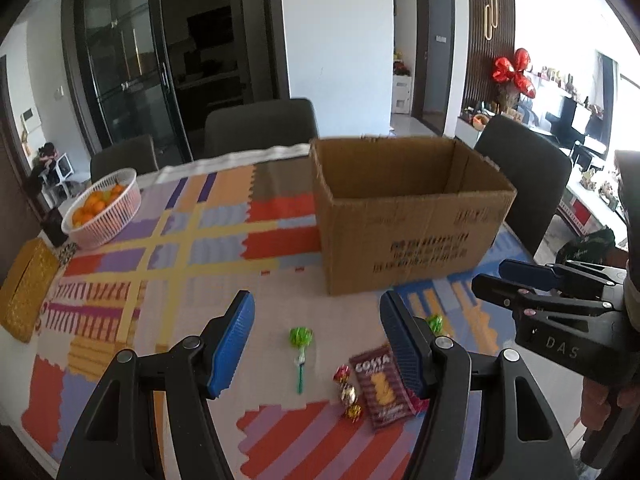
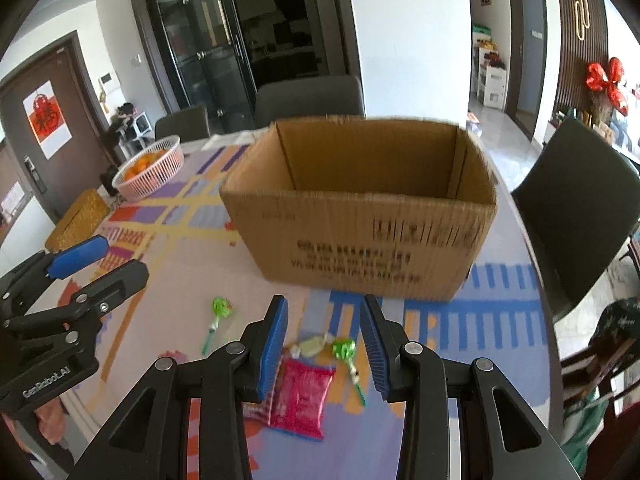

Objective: Organize snacks
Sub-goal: 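Move both grippers back toward the lollipops and COSTA packet, then close the right gripper on a green lollipop while the left grasps another lollipop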

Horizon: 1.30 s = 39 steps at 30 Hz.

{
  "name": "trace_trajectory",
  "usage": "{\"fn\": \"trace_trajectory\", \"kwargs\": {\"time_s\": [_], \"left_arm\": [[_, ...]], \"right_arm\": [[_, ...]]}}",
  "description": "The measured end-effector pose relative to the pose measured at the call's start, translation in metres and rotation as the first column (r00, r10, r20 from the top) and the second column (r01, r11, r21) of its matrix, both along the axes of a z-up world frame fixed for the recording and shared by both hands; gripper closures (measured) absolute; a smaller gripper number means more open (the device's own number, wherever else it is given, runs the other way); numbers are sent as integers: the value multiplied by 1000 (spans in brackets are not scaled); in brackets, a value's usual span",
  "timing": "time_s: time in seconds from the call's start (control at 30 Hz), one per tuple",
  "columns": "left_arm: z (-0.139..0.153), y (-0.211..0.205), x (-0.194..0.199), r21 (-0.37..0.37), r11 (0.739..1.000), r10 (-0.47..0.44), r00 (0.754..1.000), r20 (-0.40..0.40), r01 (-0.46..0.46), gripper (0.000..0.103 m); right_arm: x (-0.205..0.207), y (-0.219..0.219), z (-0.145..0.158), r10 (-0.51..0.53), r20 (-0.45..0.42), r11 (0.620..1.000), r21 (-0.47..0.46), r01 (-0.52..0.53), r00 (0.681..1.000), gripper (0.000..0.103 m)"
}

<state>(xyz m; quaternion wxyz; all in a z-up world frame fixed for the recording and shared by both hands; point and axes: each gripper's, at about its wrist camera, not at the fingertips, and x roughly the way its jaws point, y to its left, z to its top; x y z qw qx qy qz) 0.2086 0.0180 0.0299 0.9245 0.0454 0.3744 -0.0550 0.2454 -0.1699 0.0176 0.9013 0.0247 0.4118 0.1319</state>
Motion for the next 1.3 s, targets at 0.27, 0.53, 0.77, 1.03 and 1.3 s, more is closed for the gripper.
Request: {"fn": "trace_trajectory", "kwargs": {"time_s": [0.27,0.53,0.77,1.03,1.3], "left_arm": [[-30,12,2,-1,1000,14,998,-65,-14,38],[-66,21,19,14,1000,4,989,-147,-2,38],[-94,23,34,0,1000,-2,979,-205,2,38],[-120,25,55,-13,1000,-6,965,-261,3,39],[-132,21,80,3,1000,-16,961,-278,17,40]], "right_arm": [[-7,8,-33,-22,-75,1000,15,23,997,65],[1,12,-67,-66,-152,998,-12,65,986,65],[10,12,-94,-92,-205,995,-49,84,974,65],[25,16,-111,-110,-221,992,-86,93,969,65],[40,18,-123,-113,-247,992,-82,96,962,65]]}}
